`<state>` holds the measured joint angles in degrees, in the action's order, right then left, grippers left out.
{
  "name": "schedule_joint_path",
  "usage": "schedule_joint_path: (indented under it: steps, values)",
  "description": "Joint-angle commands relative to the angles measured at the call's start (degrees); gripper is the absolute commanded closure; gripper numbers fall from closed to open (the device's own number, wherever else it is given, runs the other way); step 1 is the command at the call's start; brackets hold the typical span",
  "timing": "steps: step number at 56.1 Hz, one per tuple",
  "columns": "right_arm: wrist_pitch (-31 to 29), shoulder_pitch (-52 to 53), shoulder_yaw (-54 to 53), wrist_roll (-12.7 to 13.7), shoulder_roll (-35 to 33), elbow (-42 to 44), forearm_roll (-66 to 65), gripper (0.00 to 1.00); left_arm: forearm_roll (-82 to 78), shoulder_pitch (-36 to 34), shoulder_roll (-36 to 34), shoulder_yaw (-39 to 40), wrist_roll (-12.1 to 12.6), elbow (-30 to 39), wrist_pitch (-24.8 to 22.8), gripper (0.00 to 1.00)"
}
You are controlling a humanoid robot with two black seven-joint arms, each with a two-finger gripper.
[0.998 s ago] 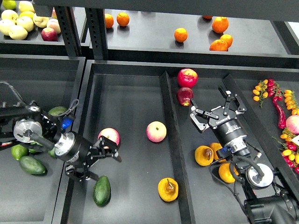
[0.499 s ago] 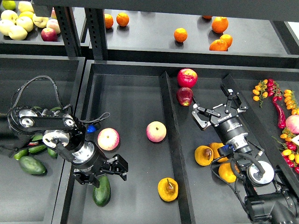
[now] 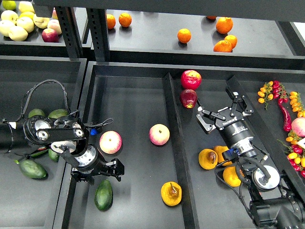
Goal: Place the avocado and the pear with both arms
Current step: 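Lower the left gripper onto the green avocado and close it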
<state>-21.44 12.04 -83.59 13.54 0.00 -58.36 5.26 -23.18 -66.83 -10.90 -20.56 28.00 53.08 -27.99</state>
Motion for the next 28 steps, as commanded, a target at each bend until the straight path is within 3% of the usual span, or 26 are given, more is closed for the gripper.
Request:
schedule_joint_path:
  steps: [1, 28]
  values:
    - [-0.01, 0.00, 0.00, -0.09, 0.00, 0.00, 0.01, 0.00, -0.11, 0.91, 0.88, 0.08, 0.00, -1.57, -0.01, 0.04]
    - [-0.01, -0.09, 0.00, 0.00, 0.00, -0.27, 0.01, 0.00, -1.78, 5.92, 1.76, 0.69, 0.00, -5.00, -0.01, 0.04]
